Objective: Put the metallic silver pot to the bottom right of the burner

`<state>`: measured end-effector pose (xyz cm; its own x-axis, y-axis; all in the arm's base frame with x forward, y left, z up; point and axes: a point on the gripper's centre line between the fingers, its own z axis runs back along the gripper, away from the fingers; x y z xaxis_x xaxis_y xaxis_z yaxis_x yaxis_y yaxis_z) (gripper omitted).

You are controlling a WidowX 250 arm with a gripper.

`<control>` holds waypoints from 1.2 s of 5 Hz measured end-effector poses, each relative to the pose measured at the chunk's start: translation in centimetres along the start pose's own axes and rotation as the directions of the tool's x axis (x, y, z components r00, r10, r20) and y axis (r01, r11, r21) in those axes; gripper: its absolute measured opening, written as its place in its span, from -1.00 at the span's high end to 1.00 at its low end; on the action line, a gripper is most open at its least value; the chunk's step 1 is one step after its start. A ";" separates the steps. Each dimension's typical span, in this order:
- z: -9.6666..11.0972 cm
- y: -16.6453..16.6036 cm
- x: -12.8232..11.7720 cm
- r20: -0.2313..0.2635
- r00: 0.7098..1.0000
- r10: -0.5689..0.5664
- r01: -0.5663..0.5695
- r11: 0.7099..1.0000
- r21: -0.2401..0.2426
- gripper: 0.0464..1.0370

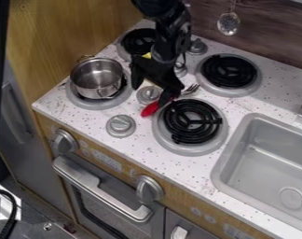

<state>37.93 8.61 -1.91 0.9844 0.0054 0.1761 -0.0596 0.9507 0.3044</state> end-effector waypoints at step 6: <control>-5.2 5.6 1.1 -0.218 0.950 0.225 -0.244 0.968 -0.062 -0.32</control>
<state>39.53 15.59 -4.86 0.9575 0.2866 0.0314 -0.2872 0.9382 0.1932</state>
